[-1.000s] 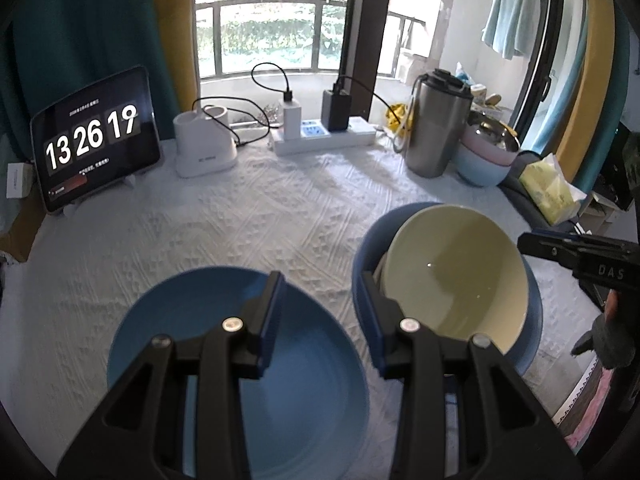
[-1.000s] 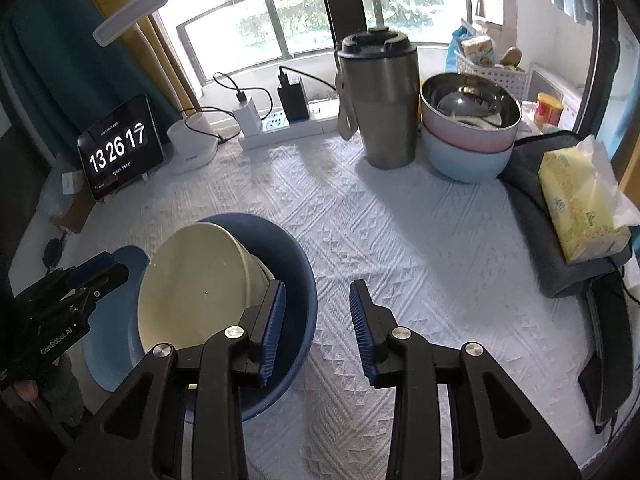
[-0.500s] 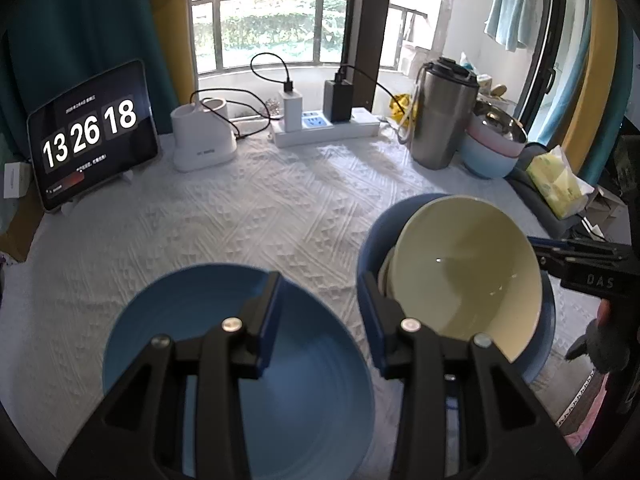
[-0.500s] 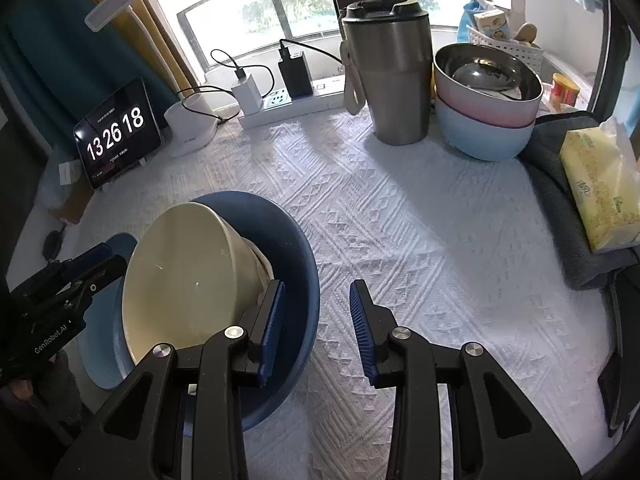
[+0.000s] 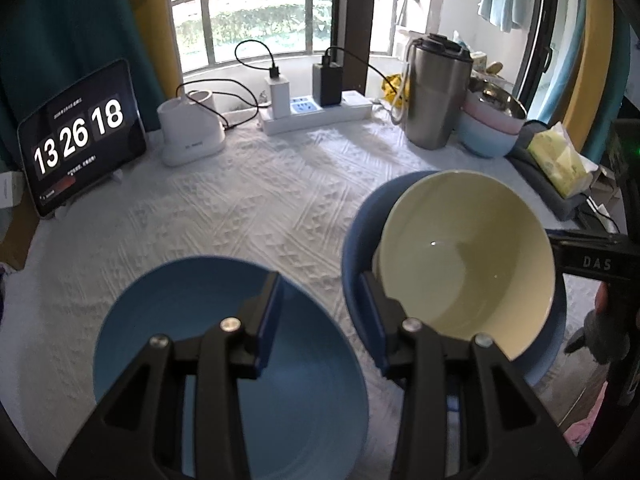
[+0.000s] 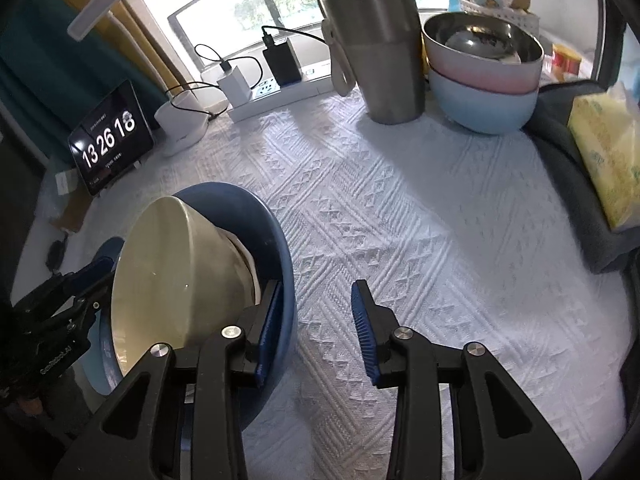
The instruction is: Organize plates and bowls
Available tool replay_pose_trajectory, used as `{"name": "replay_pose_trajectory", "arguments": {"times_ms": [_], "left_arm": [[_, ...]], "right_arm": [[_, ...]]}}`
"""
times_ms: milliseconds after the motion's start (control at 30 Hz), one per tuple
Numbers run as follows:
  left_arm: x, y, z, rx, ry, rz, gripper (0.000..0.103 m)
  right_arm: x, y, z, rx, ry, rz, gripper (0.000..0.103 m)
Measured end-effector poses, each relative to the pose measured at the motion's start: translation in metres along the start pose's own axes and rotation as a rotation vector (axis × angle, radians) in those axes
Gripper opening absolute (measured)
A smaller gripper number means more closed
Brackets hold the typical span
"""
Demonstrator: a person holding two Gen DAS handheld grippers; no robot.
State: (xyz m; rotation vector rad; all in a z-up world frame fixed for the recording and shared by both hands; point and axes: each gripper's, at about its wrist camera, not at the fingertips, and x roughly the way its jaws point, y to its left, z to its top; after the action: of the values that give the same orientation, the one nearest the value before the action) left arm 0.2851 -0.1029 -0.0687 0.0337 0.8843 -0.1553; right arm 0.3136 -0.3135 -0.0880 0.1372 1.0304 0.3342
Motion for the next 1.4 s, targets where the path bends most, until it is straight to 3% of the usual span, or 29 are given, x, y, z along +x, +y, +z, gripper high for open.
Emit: {"name": "replay_pose_trajectory", "arguments": {"times_ms": [400,533,600,633,767,933,1133,1400], "left_arm": [[0.007,0.000,0.001,0.005,-0.012,0.008,0.041],[0.007,-0.005,0.003,0.086,-0.006,0.016,0.042],[0.007,-0.009,0.001,0.131,-0.014,0.028,0.042],[0.007,-0.009,0.001,0.135,-0.017,0.030,0.042],[0.007,-0.009,-0.002,0.124,-0.044,0.030,0.039],[0.005,-0.009,-0.005,0.095,-0.072,0.016,0.033],[0.003,-0.012,-0.010,0.067,-0.106,-0.033,0.011],[0.002,-0.011,-0.010,0.019,-0.121,-0.054,0.009]], "right_arm": [[0.002,-0.007,-0.004,0.046,-0.024,0.037,0.047],[-0.001,-0.004,-0.006,0.019,-0.047,0.015,0.046],[-0.003,0.001,-0.006,-0.012,-0.057,0.003,0.038],[-0.003,0.005,-0.007,-0.029,-0.063,0.006,0.030],[-0.005,0.018,-0.009,-0.090,-0.104,-0.008,0.013],[-0.005,0.012,-0.012,-0.026,-0.142,0.025,0.013],[-0.006,0.012,-0.014,0.023,-0.152,0.028,0.012],[-0.005,0.012,-0.017,0.053,-0.176,0.035,0.011]]}}
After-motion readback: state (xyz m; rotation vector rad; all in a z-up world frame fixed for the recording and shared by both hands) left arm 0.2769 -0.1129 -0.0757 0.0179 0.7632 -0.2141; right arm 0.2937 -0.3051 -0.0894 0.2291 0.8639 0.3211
